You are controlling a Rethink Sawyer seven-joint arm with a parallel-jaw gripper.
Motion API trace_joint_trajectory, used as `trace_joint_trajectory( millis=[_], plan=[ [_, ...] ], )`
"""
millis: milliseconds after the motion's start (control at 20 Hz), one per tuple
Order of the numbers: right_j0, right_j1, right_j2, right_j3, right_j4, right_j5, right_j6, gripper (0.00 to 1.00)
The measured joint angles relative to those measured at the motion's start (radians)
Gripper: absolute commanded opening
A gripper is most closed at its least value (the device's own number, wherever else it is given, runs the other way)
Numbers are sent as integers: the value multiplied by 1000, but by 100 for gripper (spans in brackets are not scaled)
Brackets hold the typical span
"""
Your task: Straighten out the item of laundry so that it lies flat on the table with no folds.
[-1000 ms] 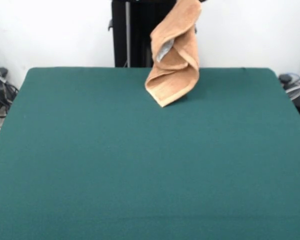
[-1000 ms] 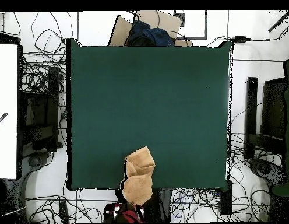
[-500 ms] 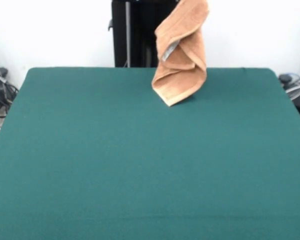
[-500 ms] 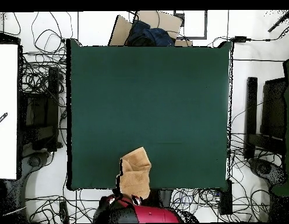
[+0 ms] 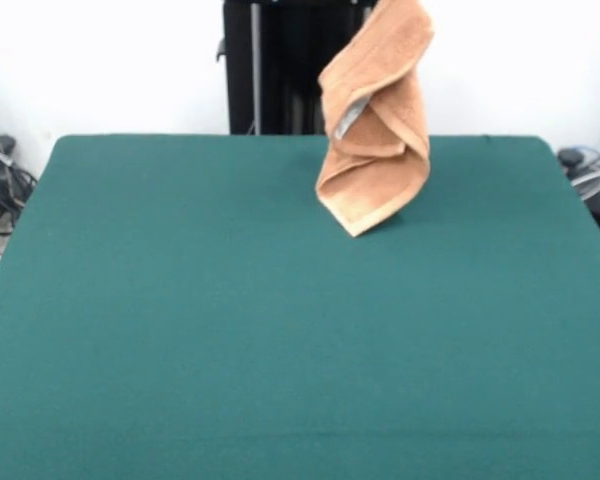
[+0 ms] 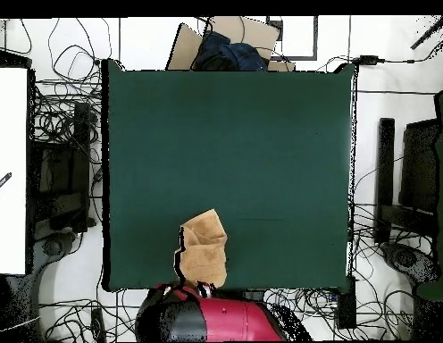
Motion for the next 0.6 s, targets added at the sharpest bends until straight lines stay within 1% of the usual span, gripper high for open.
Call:
trace_joint_trajectory(
  millis=[250, 600],
  plan=[
    [17, 0, 0, -17, 0, 0, 0, 0],
    [53, 12, 0, -78, -1, 15, 0, 0]
  ],
)
